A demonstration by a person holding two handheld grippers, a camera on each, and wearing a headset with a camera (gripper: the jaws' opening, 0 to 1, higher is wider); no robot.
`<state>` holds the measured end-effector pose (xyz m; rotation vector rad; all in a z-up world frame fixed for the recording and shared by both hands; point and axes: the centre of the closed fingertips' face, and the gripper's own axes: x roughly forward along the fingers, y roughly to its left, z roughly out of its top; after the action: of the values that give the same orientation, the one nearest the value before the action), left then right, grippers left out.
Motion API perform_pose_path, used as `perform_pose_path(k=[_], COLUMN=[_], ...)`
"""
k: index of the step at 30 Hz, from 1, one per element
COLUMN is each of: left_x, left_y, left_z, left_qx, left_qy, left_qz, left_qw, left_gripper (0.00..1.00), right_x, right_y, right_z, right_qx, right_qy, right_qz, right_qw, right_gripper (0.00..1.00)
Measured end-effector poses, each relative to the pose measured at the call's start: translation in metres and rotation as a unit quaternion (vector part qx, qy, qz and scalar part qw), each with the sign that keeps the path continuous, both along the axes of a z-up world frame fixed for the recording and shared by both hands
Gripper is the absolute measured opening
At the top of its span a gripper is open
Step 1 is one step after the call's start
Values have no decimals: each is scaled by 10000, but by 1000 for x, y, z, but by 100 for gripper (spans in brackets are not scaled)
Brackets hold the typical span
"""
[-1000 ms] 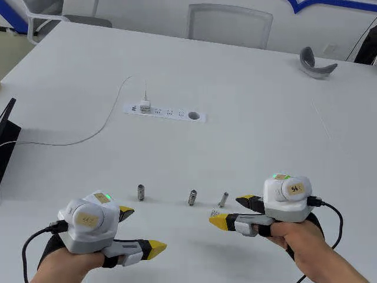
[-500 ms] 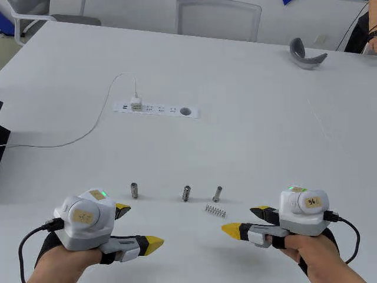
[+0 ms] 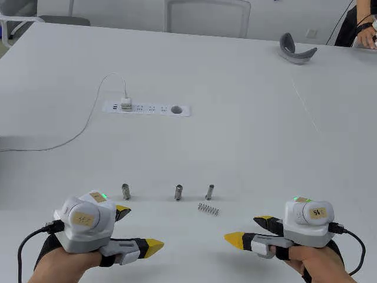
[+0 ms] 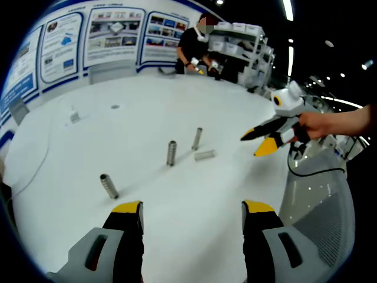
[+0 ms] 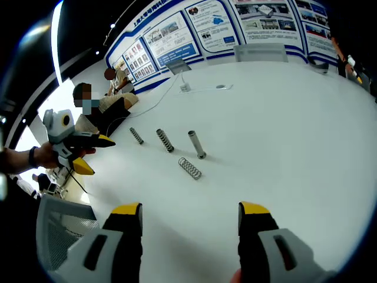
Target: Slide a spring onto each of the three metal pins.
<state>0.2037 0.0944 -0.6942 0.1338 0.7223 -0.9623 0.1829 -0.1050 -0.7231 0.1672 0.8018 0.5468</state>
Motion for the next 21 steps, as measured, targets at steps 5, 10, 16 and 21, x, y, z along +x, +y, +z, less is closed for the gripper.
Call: perform_pose_path(k=[5, 10, 16, 21], left_x=[-4, -7, -8, -7], left_y=[-12, -25, -45, -64], left_z=[-1, -4, -7, -10], left_qx=[81, 152, 198, 209], left_qy=[-30, -37, -42, -64], left_qz=[-213, -414, -640, -833], left_qw=[9997, 9990, 9977, 9963], left_gripper=[70, 70, 69, 69], right_x=[-4, -7, -14, -18], right_y=[-5, -8, -10, -12], right_z=[-1, -1, 0, 0], right_qx=[22, 61, 118, 176], right_qy=[2, -4, 24, 42], right_qz=[-51, -82, -97, -100], right_qw=[10000, 9999, 9999, 9998], right_gripper=[68, 68, 68, 68])
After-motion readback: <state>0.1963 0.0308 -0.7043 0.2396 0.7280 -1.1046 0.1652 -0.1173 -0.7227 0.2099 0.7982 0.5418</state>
